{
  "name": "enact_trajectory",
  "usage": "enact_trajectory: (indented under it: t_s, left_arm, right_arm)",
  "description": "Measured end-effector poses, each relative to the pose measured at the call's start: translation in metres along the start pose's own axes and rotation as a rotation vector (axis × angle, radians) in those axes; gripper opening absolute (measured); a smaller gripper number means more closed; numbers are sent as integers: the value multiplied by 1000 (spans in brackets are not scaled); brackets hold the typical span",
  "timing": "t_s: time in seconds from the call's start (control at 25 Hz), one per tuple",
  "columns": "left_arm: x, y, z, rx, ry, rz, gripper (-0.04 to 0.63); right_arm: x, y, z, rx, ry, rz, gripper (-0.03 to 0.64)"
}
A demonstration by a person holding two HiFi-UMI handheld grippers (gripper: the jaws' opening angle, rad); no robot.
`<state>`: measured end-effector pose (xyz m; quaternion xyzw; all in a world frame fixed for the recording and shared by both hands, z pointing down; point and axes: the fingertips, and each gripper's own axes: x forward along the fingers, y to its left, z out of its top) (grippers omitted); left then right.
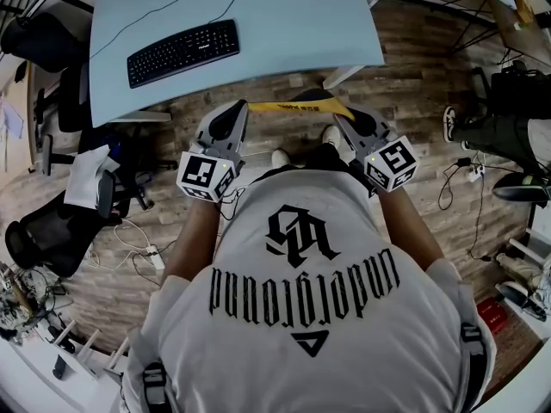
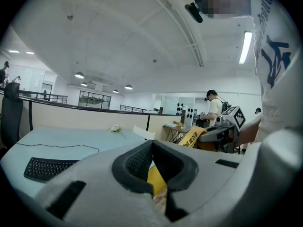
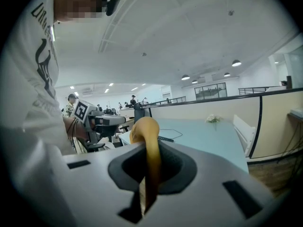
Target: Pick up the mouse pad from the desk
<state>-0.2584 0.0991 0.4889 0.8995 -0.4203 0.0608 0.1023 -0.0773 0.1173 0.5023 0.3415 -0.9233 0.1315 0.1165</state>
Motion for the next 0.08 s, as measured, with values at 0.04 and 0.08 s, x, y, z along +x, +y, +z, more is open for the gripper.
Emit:
enact_trajectory:
  t_s: [0.04,0.08]
  left_arm:
    - [2,-1,1,6,1,0,8]
    - [4,-2,1,12,3,1,8]
  right_arm:
    - [0,-2,1,4,-2,2,23]
    - [-1,-4,1,9,-3,4,23]
